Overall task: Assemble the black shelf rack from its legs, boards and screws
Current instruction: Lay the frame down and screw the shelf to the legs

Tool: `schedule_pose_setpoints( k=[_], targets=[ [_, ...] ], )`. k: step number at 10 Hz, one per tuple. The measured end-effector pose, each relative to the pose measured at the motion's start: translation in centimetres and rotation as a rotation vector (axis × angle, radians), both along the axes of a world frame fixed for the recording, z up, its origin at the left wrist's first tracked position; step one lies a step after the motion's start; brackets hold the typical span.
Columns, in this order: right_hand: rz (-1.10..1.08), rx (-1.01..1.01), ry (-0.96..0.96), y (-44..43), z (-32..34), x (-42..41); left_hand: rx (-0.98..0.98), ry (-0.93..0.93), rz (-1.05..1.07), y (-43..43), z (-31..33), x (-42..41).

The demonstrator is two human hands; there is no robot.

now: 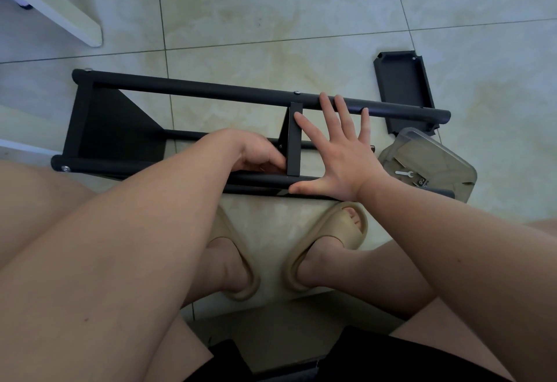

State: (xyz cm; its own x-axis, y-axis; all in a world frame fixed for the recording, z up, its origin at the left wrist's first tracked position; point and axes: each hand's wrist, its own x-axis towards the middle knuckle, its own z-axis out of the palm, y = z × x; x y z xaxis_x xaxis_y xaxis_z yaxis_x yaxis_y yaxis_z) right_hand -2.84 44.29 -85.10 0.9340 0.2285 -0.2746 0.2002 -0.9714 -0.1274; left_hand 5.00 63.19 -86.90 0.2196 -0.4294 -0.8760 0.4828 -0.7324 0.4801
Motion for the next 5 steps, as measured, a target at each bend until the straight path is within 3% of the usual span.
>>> schedule_pose_setpoints(
  k=[2, 4, 5],
  targets=[
    [0.001, -0.002, 0.005, 0.07, 0.05, -0.03, -0.014, 0.133, -0.025, 0.33, 0.26, 0.15],
    [0.002, -0.007, 0.014, 0.04, -0.02, 0.04, 0.008, 0.035, -0.015, 0.08, -0.09, 0.18],
    [0.002, 0.002, 0.011, 0.0, -0.07, 0.06, 0.006, 0.071, -0.034, 0.13, 0.05, 0.23]
  ],
)
